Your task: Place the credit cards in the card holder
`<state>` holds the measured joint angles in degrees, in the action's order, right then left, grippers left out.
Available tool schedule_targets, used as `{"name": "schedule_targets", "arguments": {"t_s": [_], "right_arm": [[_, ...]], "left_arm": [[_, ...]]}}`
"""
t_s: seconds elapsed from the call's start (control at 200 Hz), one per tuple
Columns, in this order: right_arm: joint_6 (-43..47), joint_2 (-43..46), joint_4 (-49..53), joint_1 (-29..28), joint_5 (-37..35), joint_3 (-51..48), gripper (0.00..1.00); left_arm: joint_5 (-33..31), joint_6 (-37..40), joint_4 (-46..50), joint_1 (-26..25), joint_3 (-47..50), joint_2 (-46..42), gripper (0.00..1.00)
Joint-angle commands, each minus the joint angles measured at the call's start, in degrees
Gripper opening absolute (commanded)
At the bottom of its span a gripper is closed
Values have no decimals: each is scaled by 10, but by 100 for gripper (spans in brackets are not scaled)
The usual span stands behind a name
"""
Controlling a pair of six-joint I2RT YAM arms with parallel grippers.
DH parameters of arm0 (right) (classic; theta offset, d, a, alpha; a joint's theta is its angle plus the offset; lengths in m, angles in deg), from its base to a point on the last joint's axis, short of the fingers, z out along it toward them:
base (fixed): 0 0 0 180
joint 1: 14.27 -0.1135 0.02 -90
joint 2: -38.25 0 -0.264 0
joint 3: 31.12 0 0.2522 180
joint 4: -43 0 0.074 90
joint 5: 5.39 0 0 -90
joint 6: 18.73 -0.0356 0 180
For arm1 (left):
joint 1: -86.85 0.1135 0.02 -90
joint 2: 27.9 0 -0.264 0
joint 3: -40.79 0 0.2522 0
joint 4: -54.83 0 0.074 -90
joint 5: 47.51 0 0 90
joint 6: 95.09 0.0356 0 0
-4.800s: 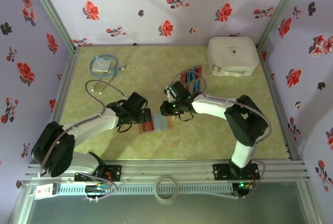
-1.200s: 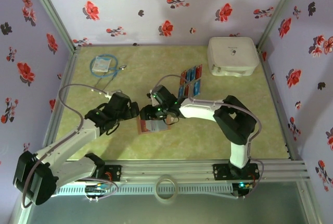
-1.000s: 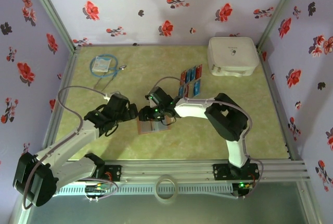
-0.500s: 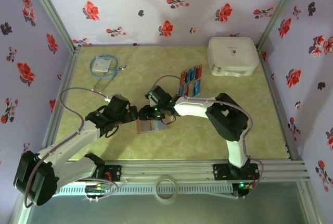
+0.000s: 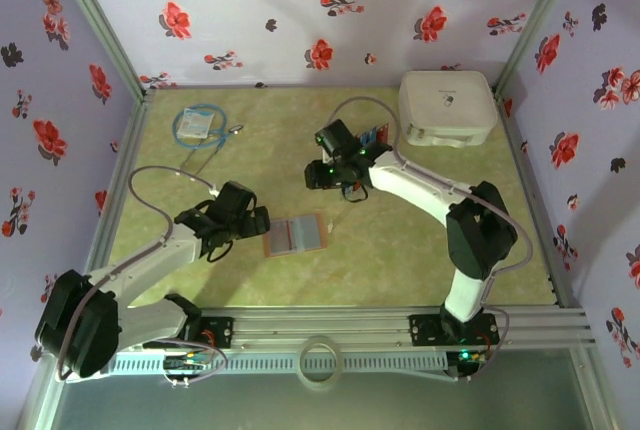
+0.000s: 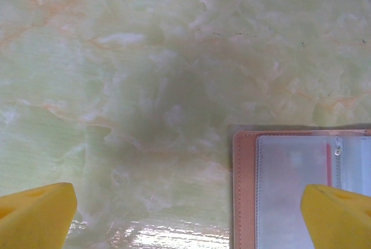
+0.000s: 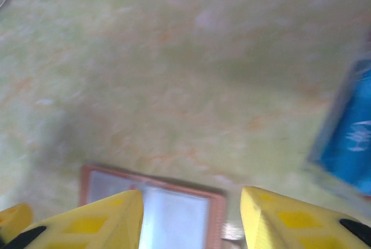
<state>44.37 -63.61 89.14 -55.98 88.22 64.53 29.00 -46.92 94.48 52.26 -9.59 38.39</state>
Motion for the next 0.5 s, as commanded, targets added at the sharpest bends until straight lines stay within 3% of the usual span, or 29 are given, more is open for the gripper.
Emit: {"name": "schedule_targets", "arguments": {"t_s": [0.0,0.26,0.495], "right_arm": [[53,-27,116,19,-76,55,47],[82,-124,207,32,-136,162,44],[79,-164,242,37,-178,200,43]], "left_arm": [[12,10,-16,2,-6,14,100],[15,16,-32,0,-1,28,100],[28,21,-57,-1,2,50,100]]}}
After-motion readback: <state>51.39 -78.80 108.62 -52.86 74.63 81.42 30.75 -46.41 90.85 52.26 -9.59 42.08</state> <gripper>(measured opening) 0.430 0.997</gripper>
